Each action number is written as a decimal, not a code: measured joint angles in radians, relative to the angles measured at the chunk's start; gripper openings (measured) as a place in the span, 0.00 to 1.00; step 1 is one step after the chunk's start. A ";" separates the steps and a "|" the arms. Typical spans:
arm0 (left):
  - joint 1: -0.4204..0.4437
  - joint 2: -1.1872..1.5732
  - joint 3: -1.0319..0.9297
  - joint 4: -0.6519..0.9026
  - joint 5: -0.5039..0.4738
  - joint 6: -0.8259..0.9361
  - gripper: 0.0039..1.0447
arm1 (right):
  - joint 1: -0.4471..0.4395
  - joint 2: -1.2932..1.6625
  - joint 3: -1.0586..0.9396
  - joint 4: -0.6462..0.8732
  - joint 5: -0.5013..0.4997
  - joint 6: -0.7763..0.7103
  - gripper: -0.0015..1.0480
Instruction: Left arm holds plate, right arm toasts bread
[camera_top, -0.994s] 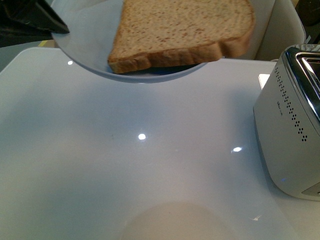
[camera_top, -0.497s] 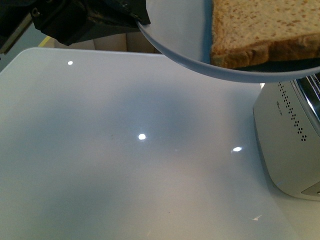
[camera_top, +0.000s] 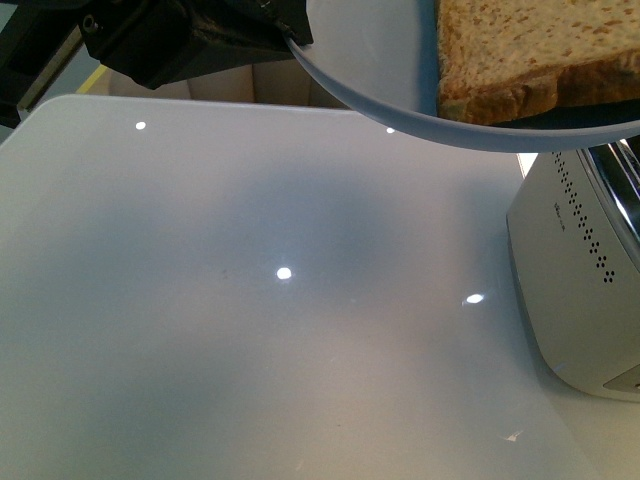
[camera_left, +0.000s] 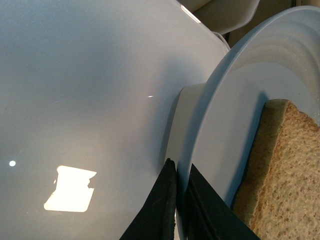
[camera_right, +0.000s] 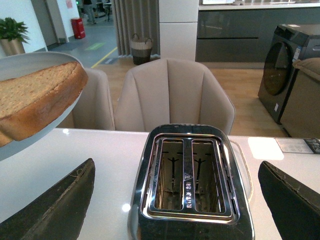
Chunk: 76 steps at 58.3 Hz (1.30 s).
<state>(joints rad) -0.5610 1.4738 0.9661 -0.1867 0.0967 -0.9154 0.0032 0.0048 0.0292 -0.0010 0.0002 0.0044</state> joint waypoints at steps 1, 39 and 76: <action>0.000 0.000 0.000 0.000 0.000 0.000 0.03 | 0.000 0.000 0.000 0.000 0.000 0.000 0.92; 0.000 0.000 0.000 0.000 0.000 0.000 0.03 | 0.000 0.000 0.000 0.000 0.000 0.000 0.92; -0.001 0.002 -0.001 0.002 0.000 -0.005 0.03 | -0.037 0.296 0.167 -0.239 0.100 0.261 0.92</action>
<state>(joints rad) -0.5617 1.4754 0.9653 -0.1852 0.0971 -0.9199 -0.0338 0.3004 0.1967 -0.2398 0.1001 0.2653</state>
